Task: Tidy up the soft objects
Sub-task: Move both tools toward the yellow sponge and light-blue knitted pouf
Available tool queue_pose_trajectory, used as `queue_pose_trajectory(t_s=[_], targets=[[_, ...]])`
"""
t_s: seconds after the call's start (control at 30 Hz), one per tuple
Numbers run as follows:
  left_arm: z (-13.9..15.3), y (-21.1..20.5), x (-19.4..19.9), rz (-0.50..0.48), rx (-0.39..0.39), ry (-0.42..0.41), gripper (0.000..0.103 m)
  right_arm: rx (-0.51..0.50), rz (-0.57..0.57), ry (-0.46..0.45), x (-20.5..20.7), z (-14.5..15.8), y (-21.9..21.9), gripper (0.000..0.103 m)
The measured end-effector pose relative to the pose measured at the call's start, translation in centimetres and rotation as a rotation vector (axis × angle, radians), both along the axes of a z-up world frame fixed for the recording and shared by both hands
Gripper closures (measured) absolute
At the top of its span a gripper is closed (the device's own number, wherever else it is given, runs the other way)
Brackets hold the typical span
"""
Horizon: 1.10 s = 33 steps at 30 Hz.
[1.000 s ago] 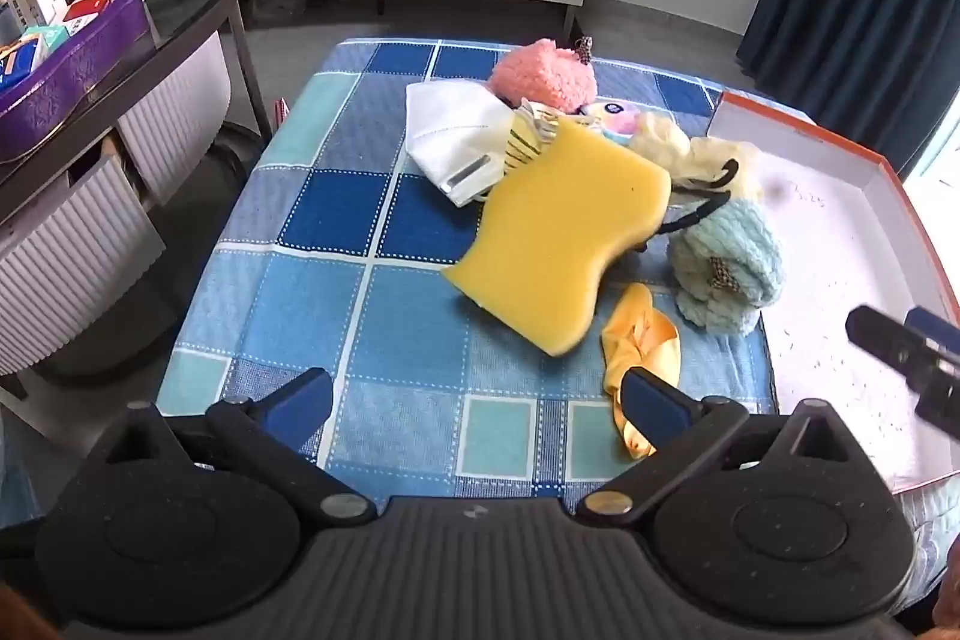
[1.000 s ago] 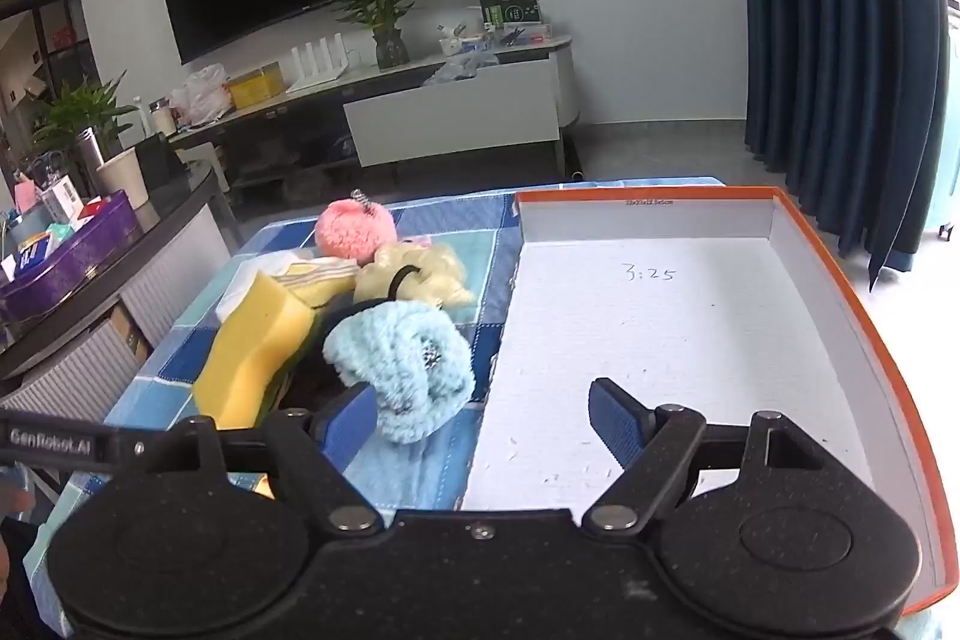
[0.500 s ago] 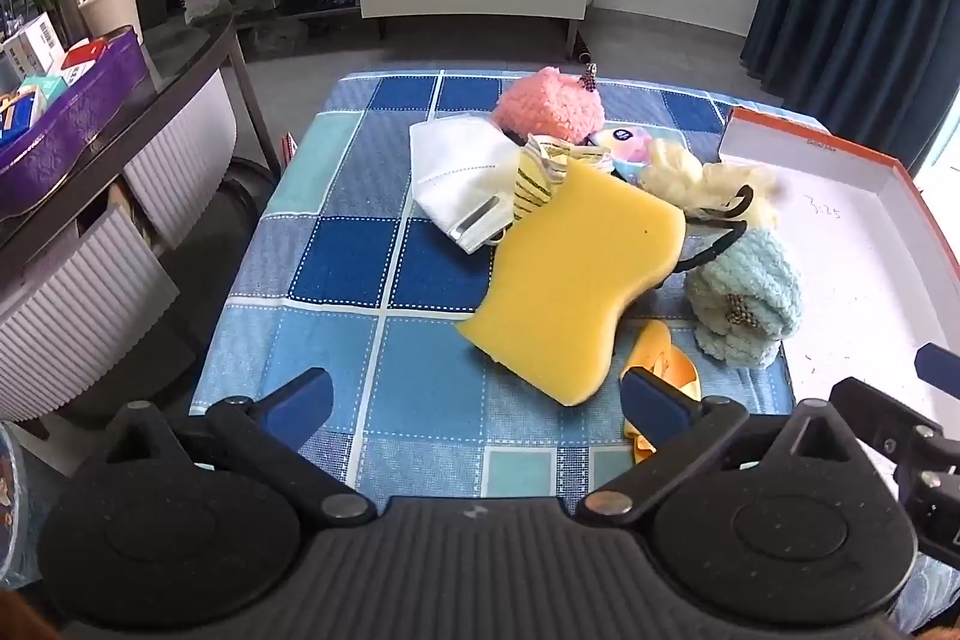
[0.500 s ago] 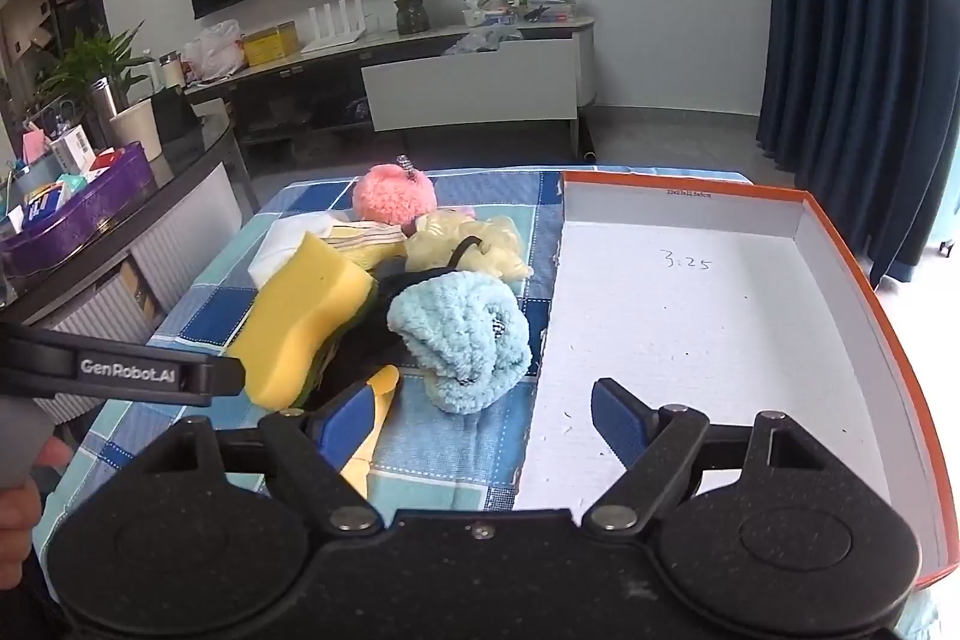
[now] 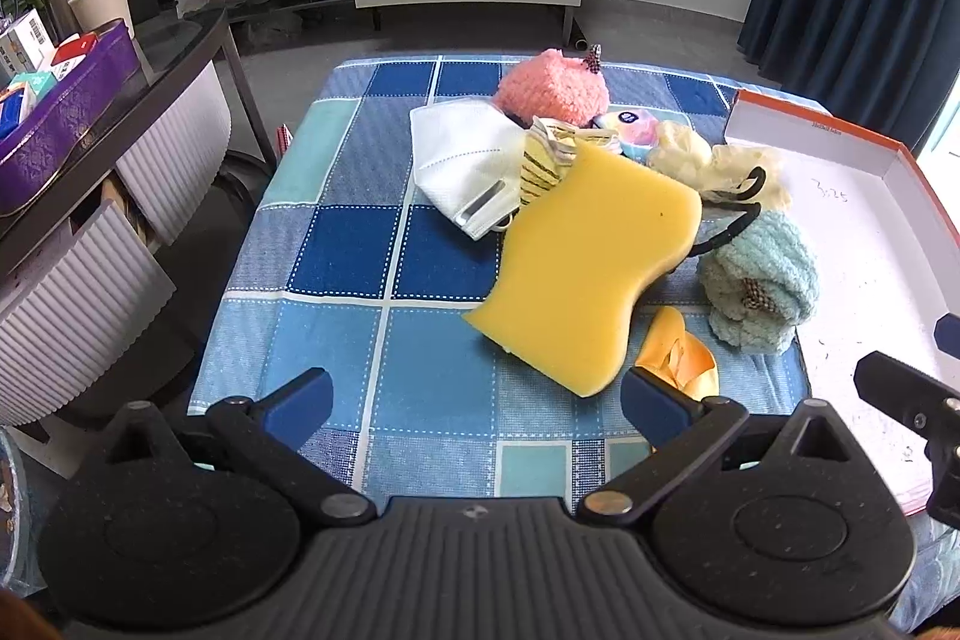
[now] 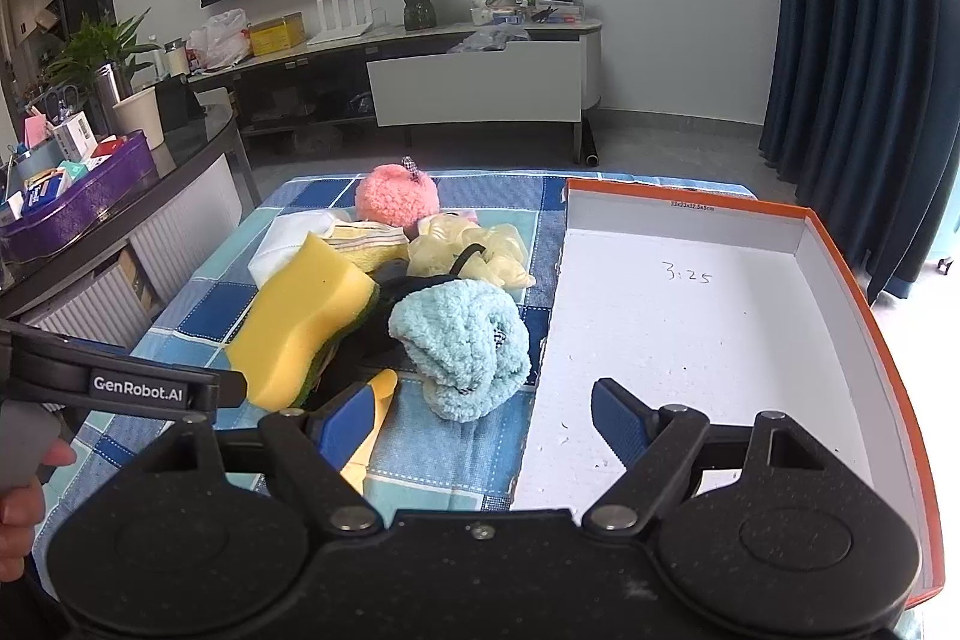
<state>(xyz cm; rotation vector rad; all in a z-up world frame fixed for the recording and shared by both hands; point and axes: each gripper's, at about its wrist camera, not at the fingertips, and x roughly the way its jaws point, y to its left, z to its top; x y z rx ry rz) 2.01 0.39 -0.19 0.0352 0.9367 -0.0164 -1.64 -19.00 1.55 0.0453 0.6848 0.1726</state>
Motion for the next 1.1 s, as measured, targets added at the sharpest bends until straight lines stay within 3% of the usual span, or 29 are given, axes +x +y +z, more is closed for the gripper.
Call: queue_pose_trajectory(t_s=[1.1], targets=[[-0.9, -1.1, 1.8, -0.053, 0.000, 0.020, 0.000, 0.008, 0.004, 0.037, 1.4, -0.5, -0.2, 0.010]])
